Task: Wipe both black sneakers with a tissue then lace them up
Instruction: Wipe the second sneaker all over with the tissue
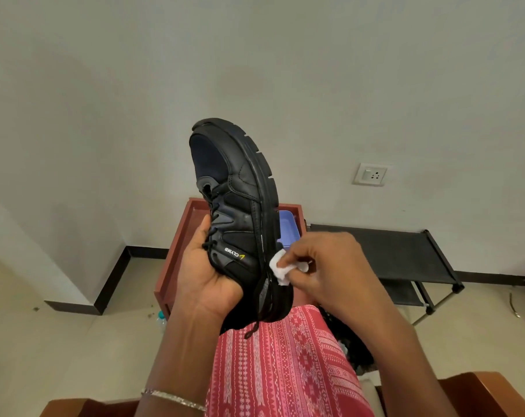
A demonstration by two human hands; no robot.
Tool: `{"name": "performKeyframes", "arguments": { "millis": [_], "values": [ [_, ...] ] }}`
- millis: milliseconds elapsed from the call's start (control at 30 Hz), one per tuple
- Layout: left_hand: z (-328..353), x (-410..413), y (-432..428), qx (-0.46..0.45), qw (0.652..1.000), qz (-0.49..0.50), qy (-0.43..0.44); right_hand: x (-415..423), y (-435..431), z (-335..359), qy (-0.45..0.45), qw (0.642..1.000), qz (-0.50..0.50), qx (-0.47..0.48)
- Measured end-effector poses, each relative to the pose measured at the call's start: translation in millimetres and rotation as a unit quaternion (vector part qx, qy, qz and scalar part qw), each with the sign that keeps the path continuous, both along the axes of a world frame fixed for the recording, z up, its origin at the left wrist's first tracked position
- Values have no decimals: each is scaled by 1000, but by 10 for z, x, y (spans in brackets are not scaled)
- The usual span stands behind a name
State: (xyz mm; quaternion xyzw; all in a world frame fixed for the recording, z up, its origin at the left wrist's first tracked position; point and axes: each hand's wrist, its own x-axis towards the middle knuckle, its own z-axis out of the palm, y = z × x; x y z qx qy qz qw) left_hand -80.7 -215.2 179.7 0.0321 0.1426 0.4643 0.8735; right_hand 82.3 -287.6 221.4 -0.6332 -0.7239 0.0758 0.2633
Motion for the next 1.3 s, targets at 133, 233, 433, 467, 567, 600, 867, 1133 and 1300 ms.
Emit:
{"name": "performKeyframes", "arguments": {
  "millis": [133,233,433,467,567,600,867,1133,1300],
  "values": [
    [23,45,-29,3,1000,-16,14,-2,179,97,82,987,-19,141],
    [37,45,-38,23,1000,-13,0,-31,274,80,146,963,-31,224],
    [58,-15,-57,15,1000,10,4,8,133,-217,121,978,25,170],
    [59,-20,-60,12,1000,9,2,28,90,-251,100,987,31,125],
    [83,23,-101,6,1000,-5,-11,105,87,-248,42,997,35,56],
    [82,50,-117,5,1000,-10,-15,129,119,-213,47,996,33,68],
    [72,99,-134,14,1000,-2,24,42,267,-115,144,950,-39,273],
    [64,49,-111,-2,1000,-7,24,12,114,-373,108,980,-5,168],
    [94,100,-153,14,996,-3,84,41,298,-140,151,950,-63,267]
  ]
}}
